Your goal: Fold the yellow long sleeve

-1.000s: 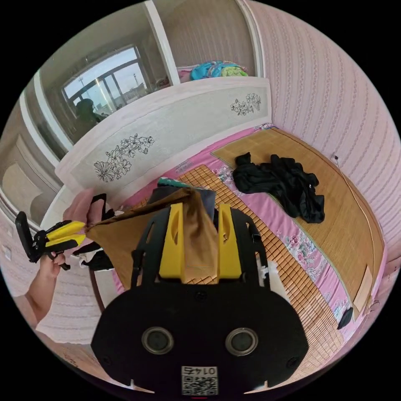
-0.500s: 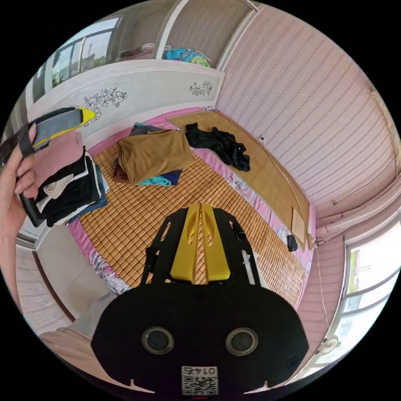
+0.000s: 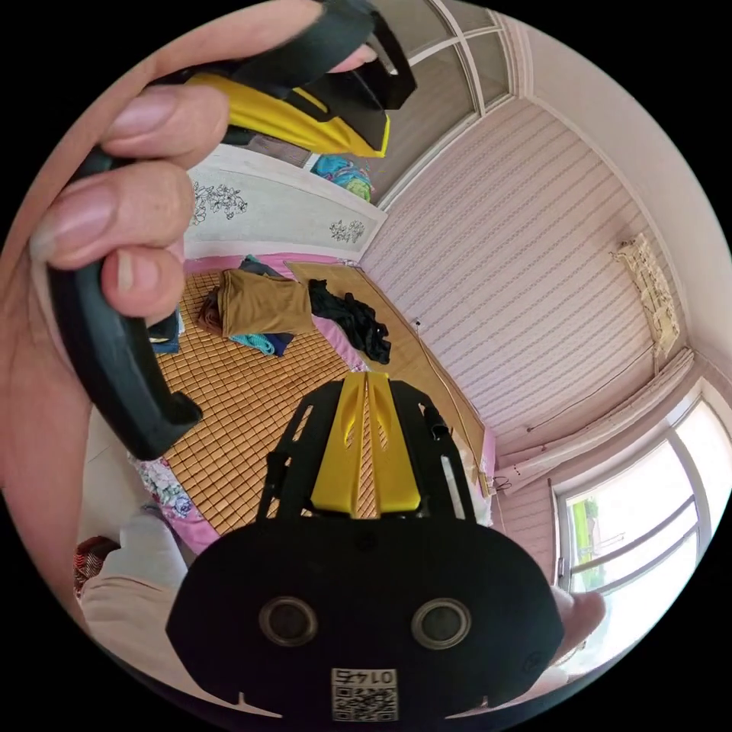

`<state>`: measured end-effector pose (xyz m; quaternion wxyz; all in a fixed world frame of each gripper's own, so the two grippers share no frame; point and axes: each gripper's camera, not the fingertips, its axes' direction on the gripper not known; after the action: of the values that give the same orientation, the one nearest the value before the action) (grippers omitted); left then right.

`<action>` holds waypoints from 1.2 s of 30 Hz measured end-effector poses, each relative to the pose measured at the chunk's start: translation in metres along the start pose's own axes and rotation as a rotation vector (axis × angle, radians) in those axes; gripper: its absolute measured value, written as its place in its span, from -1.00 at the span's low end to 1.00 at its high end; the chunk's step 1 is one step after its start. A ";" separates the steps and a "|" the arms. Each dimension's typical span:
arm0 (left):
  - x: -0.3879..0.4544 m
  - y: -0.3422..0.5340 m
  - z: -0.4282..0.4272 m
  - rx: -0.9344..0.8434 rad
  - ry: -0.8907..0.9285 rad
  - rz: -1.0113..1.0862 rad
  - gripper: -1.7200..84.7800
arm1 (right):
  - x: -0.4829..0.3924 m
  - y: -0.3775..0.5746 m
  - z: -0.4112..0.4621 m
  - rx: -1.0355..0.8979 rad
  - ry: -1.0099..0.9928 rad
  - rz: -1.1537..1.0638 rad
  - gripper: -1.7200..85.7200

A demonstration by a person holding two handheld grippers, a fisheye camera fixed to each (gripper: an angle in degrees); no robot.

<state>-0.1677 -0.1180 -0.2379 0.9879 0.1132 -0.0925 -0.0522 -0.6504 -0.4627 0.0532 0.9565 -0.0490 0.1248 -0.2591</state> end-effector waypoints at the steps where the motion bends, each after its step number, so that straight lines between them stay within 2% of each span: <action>1: 0.006 0.000 -0.017 0.043 -0.015 -0.009 -0.94 | 0.000 0.000 -0.007 0.006 -0.018 -0.011 -0.98; 6: 0.023 0.001 -0.065 0.154 -0.016 0.023 -0.98 | -0.017 -0.005 -0.044 0.094 -0.270 -0.038 -0.98; 9: 0.015 -0.008 -0.085 0.195 -0.073 0.051 -0.98 | -0.040 -0.020 -0.053 0.096 -0.331 -0.051 -0.98; 16: -0.051 -0.061 -0.107 0.233 -0.042 0.112 -0.98 | -0.110 -0.089 -0.064 0.068 -0.439 0.123 -0.98; 19: -0.098 -0.095 -0.116 0.245 -0.047 0.131 -0.96 | -0.154 -0.138 -0.071 0.116 -0.460 0.166 -0.98; 24: -0.164 -0.148 -0.099 0.070 -0.016 0.159 -0.81 | -0.213 -0.220 -0.064 -0.019 -0.532 0.106 -0.98; 27: -0.186 -0.152 -0.090 -0.026 -0.111 0.254 -0.75 | -0.211 -0.242 -0.043 -0.122 -0.470 0.220 -0.98; 30: -0.186 -0.141 -0.073 -0.146 -0.201 0.358 -0.65 | -0.196 -0.243 -0.020 -0.263 -0.468 0.326 -0.98; 36: -0.149 -0.107 -0.025 -0.318 -0.191 0.457 -0.51 | -0.151 -0.223 -0.002 -0.381 -0.322 0.508 -0.98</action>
<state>-0.3170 -0.1978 -0.3117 0.9662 -0.0724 -0.1987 0.1475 -0.8848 -0.5783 0.1185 0.9715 -0.2342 0.0270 0.0258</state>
